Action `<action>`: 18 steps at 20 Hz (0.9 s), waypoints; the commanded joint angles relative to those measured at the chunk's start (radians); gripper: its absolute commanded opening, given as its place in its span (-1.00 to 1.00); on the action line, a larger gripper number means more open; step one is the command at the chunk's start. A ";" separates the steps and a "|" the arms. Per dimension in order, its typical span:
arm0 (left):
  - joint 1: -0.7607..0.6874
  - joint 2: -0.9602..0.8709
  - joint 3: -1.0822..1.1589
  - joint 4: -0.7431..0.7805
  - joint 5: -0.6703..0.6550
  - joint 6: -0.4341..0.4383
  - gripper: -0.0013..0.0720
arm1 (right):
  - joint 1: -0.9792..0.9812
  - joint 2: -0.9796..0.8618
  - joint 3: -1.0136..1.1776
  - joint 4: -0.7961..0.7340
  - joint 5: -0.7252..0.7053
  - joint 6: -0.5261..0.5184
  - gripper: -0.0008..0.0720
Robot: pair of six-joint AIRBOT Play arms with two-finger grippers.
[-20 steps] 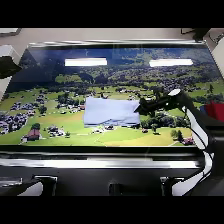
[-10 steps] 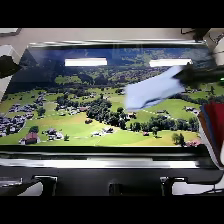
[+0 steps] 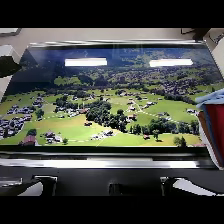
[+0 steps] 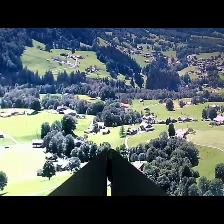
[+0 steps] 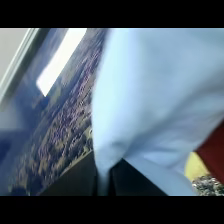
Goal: Fold the clothes and pants, and hang the long-sleeved shirts on hangers.
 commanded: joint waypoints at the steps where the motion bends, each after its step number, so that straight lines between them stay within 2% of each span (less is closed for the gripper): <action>1: 0.000 0.000 0.000 0.000 0.001 0.005 -0.90 | -0.178 0.046 0.009 -0.010 0.045 0.070 -0.86; 5: -0.009 0.000 0.000 -0.004 0.001 0.026 -0.89 | -0.303 0.063 0.009 -0.082 0.203 0.078 -0.86; 9: -0.027 0.000 0.000 -0.008 0.002 0.026 -0.90 | -0.317 0.061 -0.025 -0.421 0.370 0.046 -0.86; 11: -0.034 0.000 0.000 -0.008 0.005 0.026 -0.89 | -0.317 0.077 -0.118 -0.536 0.369 0.034 -0.86; 14: -0.045 0.000 0.000 -0.012 0.006 0.025 -0.89 | -0.317 0.114 -0.333 -0.620 0.294 0.021 -0.86; 18: -0.066 0.000 0.000 -0.019 0.010 0.026 -0.89 | -0.317 0.125 -0.530 -0.633 0.199 -0.003 -0.86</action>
